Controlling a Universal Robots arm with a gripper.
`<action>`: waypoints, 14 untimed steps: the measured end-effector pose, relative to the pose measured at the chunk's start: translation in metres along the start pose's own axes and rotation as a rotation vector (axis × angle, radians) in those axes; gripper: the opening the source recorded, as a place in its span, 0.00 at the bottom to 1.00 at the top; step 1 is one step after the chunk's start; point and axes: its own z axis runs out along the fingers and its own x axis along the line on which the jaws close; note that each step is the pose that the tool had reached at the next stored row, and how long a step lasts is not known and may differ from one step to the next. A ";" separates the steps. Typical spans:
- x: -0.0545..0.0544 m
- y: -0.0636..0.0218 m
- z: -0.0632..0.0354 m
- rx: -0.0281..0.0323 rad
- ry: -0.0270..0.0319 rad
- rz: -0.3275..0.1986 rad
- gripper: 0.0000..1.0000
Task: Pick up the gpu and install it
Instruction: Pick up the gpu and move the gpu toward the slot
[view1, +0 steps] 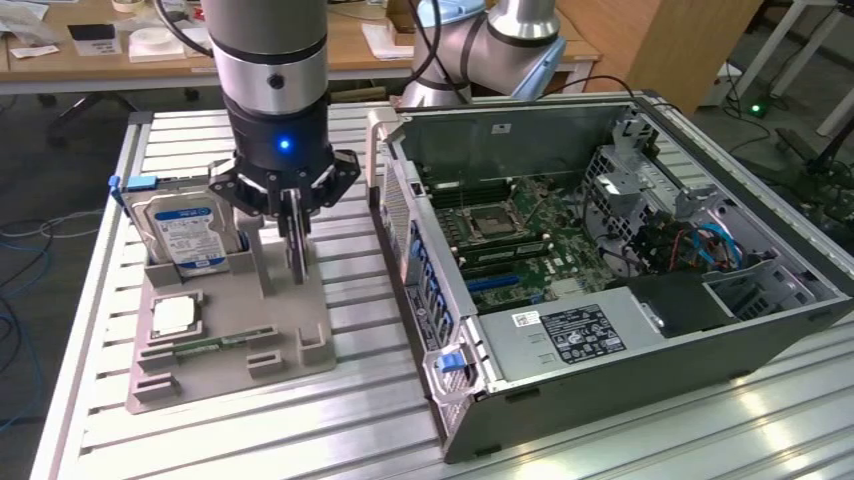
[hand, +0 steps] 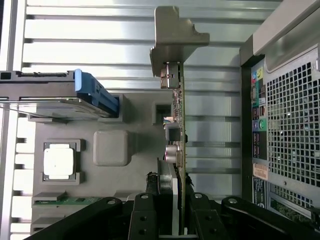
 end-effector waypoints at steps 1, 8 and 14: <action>0.000 0.0001 -0.0007 -0.0005 0.0000 0.000 0.28; 0.000 0.0006 -0.0047 -0.0041 0.0001 0.000 0.28; 0.000 0.0011 -0.0083 -0.0074 0.0000 0.000 0.28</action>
